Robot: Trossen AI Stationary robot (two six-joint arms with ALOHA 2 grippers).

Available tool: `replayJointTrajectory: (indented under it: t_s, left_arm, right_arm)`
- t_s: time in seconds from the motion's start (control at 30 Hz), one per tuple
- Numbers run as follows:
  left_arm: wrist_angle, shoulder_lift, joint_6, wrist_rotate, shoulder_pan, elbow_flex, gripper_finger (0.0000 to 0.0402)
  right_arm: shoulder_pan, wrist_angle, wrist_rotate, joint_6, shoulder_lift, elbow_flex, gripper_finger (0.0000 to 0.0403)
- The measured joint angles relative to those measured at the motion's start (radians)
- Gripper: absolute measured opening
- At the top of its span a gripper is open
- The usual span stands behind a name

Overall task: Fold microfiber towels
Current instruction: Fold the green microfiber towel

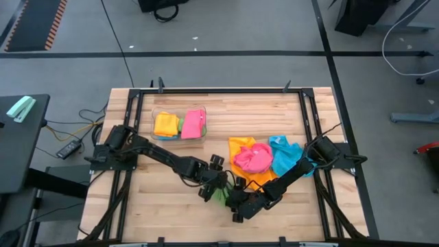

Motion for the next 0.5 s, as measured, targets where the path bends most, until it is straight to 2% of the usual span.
replayJointTrajectory:
  t_s: [0.2, 0.5]
  left_arm:
    - [-0.005, -0.004, -0.006, 0.002, 0.002, 0.0, 0.0185]
    - [-0.007, -0.006, -0.011, 0.013, -0.008, 0.0, 0.0154]
  right_arm:
    - [0.0, 0.003, -0.001, 0.039, 0.0, 0.001, 0.0192]
    - [-0.001, -0.051, -0.024, 0.237, -0.059, 0.0, 0.0192]
